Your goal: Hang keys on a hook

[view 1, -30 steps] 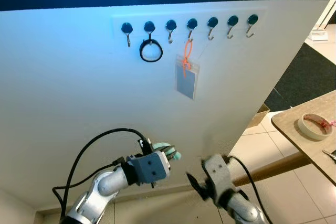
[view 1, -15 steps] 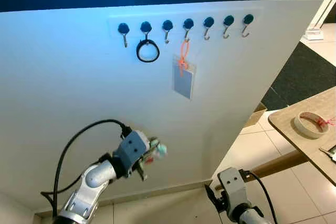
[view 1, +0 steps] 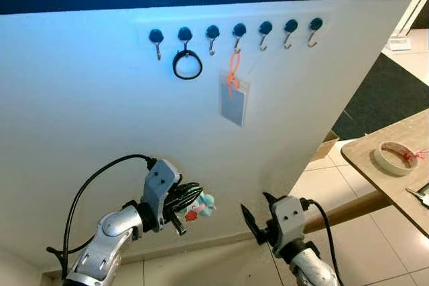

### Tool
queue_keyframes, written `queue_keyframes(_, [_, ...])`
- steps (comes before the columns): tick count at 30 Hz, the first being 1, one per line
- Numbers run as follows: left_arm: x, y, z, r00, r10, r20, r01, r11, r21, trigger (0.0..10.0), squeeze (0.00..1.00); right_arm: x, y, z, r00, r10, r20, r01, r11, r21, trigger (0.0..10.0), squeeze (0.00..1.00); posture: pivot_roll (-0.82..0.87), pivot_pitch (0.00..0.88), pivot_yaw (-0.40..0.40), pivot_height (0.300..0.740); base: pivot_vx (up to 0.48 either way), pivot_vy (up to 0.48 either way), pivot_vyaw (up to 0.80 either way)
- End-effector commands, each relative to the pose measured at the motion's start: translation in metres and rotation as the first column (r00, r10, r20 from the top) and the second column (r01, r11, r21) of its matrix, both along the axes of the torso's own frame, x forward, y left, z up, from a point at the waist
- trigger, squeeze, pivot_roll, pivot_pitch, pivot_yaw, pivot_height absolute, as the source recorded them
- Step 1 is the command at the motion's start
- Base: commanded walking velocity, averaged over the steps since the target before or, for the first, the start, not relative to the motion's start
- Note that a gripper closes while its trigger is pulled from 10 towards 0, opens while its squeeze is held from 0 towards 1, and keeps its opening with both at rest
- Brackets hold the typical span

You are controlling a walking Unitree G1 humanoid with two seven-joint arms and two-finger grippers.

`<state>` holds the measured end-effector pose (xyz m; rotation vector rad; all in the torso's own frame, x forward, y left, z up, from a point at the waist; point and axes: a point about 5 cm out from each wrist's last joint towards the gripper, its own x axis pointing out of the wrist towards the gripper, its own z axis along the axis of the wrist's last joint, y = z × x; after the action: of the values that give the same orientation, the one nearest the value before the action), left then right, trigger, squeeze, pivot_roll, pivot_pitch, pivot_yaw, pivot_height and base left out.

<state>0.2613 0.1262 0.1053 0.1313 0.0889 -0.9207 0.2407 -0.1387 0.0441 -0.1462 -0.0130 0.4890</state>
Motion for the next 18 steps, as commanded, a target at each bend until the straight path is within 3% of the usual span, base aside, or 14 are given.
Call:
queue_keyframes(1, [-0.001,-0.003,0.004,0.999,-0.024,0.032,0.024,1.0,-0.008,10.0,0.0,-0.005,0.002,-0.005,0.998,0.035,-0.043,-0.035,0.999,0.0,10.0,0.0,0.04,0.121,-0.027,0.74,0.0,0.0,0.0])
queue_keyframes(2, [-0.001,-0.003,0.004,0.999,-0.024,0.032,0.024,1.0,-0.008,10.0,0.0,-0.005,0.002,-0.005,0.998,0.035,-0.043,-0.035,0.999,0.0,10.0,0.0,0.04,0.121,-0.027,0.74,0.0,0.0,0.0])
queue_keyframes(3, [-0.005,-0.007,0.007,0.994,-0.092,0.056,0.092,0.996,0.008,10.0,0.0,-0.01,0.004,-0.005,0.992,0.113,-0.061,-0.114,0.993,-0.014,10.0,0.78,0.04,0.121,-0.029,0.74,0.0,0.0,0.0])
queue_keyframes(4, [-0.007,-0.009,0.008,0.991,-0.121,0.063,0.121,0.993,0.012,10.0,0.0,-0.011,0.004,-0.004,0.987,0.147,-0.067,-0.148,0.989,-0.023,10.0,1.0,0.04,0.121,-0.029,0.74,0.0,0.0,0.0])
queue_keyframes(11, [-0.01,-0.015,0.014,0.971,-0.22,0.091,0.218,0.975,0.032,10.0,0.0,-0.01,0.005,0.003,0.973,0.223,-0.066,-0.228,0.971,-0.072,10.0,1.0,0.04,0.116,-0.027,0.74,0.0,0.0,0.0])
queue_keyframes(12, [-0.012,-0.018,0.014,0.961,-0.262,0.094,0.258,0.965,0.053,10.0,0.0,-0.008,0.006,0.008,0.967,0.247,-0.06,-0.251,0.964,-0.085,10.0,0.67,0.04,0.114,-0.028,0.74,0.0,0.0,0.0])
queue_keyframes(13, [-0.013,-0.02,0.015,0.955,-0.28,0.097,0.275,0.959,0.063,10.0,0.0,-0.007,0.006,0.011,0.964,0.26,-0.056,-0.264,0.96,-0.088,10.0,0.0,0.04,0.113,-0.029,0.74,0.0,0.0,0.0])
queue_keyframes(18, [-0.015,-0.025,0.015,0.94,-0.323,0.107,0.316,0.945,0.079,10.0,0.0,-0.004,0.009,0.017,0.949,0.31,-0.053,-0.314,0.944,-0.104,10.0,0.0,0.04,0.109,-0.027,0.74,0.0,0.0,0.0])
